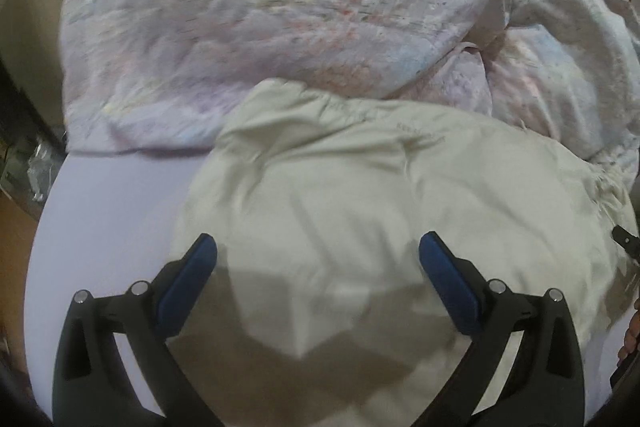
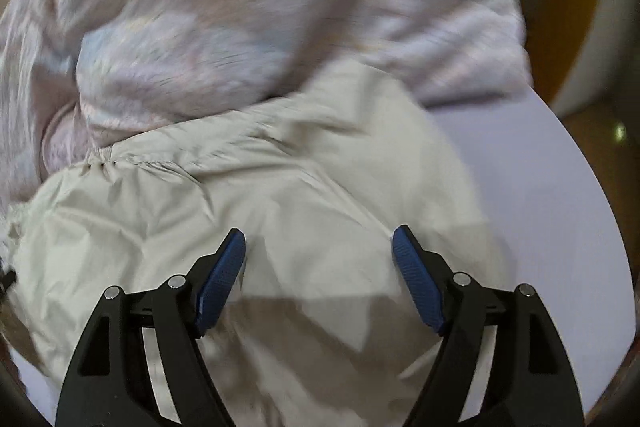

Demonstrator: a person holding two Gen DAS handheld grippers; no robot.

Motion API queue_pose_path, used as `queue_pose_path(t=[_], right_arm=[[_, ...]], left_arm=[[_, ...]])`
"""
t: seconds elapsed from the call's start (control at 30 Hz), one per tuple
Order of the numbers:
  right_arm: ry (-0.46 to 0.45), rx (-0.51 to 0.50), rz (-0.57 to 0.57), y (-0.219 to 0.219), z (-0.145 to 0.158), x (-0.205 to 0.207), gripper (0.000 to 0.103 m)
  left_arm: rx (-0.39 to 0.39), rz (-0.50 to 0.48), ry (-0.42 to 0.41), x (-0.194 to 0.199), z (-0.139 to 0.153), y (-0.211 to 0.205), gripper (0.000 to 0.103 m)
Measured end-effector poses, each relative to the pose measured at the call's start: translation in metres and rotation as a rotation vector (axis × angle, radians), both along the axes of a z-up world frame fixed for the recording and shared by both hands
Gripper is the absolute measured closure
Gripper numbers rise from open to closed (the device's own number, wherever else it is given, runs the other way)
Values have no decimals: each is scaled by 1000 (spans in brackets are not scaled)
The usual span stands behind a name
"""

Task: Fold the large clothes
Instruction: 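Open both grippers and move them over the folded jacket bundle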

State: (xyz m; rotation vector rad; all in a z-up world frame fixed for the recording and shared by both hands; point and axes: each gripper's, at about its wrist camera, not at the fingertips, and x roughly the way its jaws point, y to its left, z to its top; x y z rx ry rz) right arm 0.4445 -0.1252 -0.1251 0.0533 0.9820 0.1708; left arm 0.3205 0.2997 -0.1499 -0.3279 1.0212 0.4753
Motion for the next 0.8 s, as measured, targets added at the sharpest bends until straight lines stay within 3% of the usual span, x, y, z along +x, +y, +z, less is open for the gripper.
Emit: queue_pose_path(t=[0.23,0.37,0.57,0.8], right_arm=[[116,82,-190,-78,-5,-26,25],[228,231,-281,-110,-28,-32,25],[347,508,-282,-127,-60,-27,25],[401,691,-326,-129,-82,-42,25]], left_arm=[[-76,92,38,-69,15,-4,3],[-123,138,61,-95,19,-9,3],[-263,187,68,-104,3,-14,3],[-434,299,4,-97,-16,-9,5]])
